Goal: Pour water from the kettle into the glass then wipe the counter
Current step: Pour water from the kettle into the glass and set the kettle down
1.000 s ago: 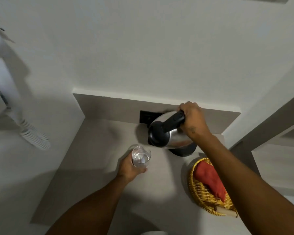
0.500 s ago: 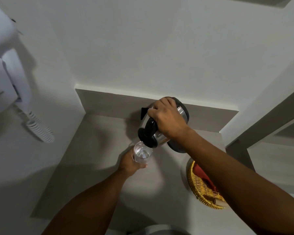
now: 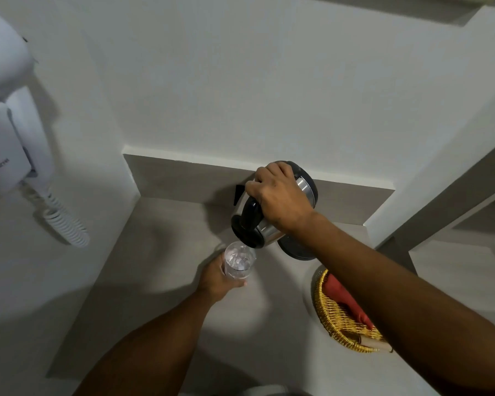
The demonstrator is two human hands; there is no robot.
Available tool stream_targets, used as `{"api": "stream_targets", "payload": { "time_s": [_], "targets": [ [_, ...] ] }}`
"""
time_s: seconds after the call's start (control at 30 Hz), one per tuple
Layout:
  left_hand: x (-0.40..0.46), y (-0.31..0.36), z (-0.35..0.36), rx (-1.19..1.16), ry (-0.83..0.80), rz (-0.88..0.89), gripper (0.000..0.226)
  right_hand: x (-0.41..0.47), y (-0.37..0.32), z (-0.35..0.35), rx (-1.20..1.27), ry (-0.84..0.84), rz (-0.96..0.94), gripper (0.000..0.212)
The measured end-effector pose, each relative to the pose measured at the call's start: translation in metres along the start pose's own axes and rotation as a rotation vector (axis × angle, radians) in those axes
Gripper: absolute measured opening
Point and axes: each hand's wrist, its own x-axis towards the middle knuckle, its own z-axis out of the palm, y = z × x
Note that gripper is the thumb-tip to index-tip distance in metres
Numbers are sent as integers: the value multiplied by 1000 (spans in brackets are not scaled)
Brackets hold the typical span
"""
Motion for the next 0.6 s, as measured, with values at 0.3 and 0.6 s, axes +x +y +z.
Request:
{"api": "stream_targets", "payload": {
  "time_s": [0.3,0.6],
  "targets": [
    [0,0,0,-49,6,2,82,0,2,3,1,-3,6,7],
    [4,0,2,-92,-5,5,83,-5,11,11,7,5,38,11]
  ]
}}
